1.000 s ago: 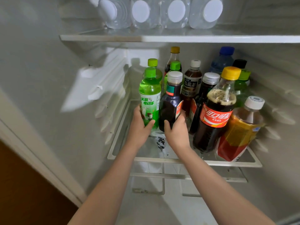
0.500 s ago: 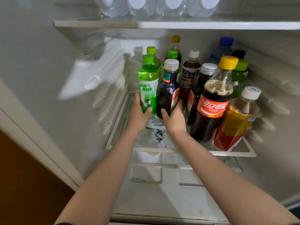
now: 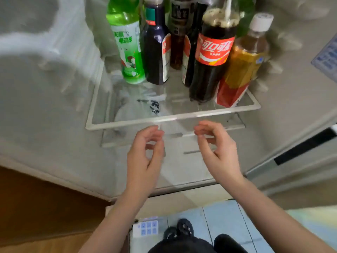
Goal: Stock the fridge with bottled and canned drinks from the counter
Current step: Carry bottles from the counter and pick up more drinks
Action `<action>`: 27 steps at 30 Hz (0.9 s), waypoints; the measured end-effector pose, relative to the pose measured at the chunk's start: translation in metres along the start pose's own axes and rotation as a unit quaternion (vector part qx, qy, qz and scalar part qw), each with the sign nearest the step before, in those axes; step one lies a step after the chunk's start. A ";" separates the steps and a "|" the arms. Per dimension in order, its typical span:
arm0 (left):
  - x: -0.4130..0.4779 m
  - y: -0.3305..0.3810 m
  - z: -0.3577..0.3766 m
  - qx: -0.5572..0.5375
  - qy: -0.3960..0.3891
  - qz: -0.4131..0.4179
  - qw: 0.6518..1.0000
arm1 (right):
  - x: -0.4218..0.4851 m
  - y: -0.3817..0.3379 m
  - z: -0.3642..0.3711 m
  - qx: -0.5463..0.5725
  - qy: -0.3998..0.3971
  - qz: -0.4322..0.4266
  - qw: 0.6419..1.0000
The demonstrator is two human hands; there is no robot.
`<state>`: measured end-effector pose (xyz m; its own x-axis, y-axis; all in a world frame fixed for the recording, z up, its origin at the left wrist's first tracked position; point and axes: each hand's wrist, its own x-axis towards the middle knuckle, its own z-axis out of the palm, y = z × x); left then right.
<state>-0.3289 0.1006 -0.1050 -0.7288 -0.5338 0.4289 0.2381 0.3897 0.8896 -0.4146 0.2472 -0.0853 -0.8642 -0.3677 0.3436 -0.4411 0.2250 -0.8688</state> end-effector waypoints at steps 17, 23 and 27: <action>-0.237 -0.127 0.088 0.308 -0.724 -0.192 0.586 | -0.426 0.142 -0.087 -0.196 -0.100 0.680 0.699; -0.336 -0.089 0.104 0.321 -0.764 -0.169 0.534 | -0.560 0.103 -0.104 -0.122 -0.014 0.731 0.671; -0.420 -0.076 0.108 0.384 -0.759 -0.165 0.498 | -0.668 0.071 -0.115 -0.087 0.046 0.741 0.665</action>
<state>-0.1100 0.3762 -0.3693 -0.4306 0.2919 -0.8540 0.0532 0.9528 0.2988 0.1038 0.6122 -0.3353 -0.3891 0.4279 -0.8158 0.8959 0.3820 -0.2269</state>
